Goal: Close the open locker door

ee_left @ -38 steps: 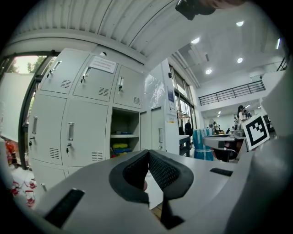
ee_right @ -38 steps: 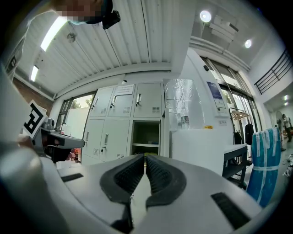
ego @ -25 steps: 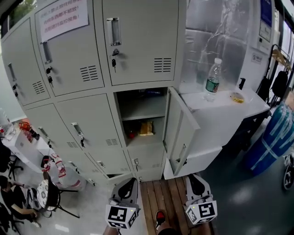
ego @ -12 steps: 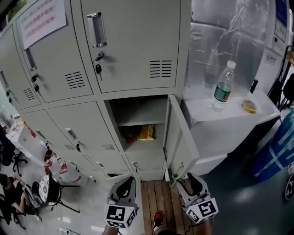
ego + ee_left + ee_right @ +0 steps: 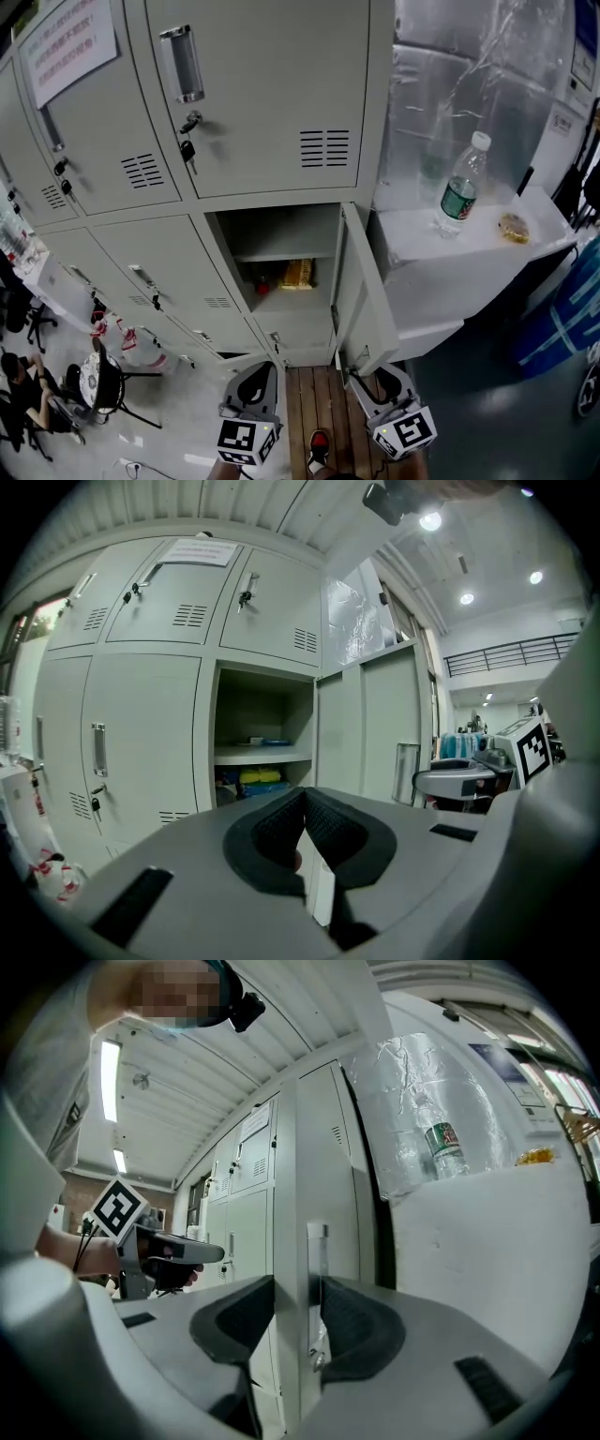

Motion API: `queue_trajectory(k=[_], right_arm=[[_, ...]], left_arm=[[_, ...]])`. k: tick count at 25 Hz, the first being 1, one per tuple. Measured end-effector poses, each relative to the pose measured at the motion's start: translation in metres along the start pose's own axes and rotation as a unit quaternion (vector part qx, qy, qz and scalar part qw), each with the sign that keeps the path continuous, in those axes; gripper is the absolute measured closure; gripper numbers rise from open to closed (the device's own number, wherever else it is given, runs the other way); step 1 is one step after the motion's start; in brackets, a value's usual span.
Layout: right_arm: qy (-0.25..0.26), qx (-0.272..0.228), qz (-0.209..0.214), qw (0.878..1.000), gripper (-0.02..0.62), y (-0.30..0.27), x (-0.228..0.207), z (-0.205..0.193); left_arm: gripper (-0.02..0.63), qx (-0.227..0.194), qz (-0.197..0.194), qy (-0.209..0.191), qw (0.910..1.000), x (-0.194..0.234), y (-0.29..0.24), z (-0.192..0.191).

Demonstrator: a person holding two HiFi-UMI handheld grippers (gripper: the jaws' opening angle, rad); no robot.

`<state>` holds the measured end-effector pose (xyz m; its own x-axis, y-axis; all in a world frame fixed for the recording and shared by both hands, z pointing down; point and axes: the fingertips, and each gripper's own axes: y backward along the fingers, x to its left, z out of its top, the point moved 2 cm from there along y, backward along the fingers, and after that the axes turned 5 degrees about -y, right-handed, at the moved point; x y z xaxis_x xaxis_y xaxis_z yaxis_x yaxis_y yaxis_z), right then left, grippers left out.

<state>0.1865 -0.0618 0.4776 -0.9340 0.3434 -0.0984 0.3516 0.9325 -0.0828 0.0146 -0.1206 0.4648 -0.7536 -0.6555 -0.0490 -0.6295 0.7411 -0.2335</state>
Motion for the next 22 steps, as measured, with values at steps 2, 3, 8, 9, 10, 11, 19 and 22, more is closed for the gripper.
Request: queue_trajectory(k=[2,3,8,9,10,11,19,22], right_arm=[[0.004,0.002,0.009,1.000,0.436,-0.002,0.002,0.000],[0.006,0.003,0.015,1.000,0.435,-0.003,0.004,0.000],[0.014,0.010,0.054,0.998,0.440,-0.014,0.018,0.000],[0.013,0.012,0.061,0.998,0.442,-0.016,0.021,-0.001],[0.012,0.013,0.069,0.997,0.444,-0.019,0.024,-0.001],[0.012,0.013,0.076,0.997,0.446,-0.021,0.028,-0.001],[0.013,0.007,0.110,0.994,0.451,-0.050,0.055,0.000],[0.012,0.007,0.118,0.993,0.451,-0.059,0.063,0.000]], left_arm=[[0.584,0.001,0.005,0.001,1.0000,0.002,0.001,0.001],[0.584,0.001,0.008,0.000,1.0000,0.003,0.001,0.001],[0.584,0.000,0.025,0.003,0.9997,0.013,0.005,0.002],[0.584,0.000,0.029,0.004,0.9996,0.015,0.005,0.002],[0.584,-0.001,0.033,0.005,0.9994,0.017,0.006,0.002],[0.584,-0.001,0.038,0.005,0.9993,0.020,0.008,0.003],[0.584,-0.003,0.077,0.008,0.9970,0.045,0.016,0.004],[0.584,-0.002,0.089,0.010,0.9960,0.054,0.020,0.004]])
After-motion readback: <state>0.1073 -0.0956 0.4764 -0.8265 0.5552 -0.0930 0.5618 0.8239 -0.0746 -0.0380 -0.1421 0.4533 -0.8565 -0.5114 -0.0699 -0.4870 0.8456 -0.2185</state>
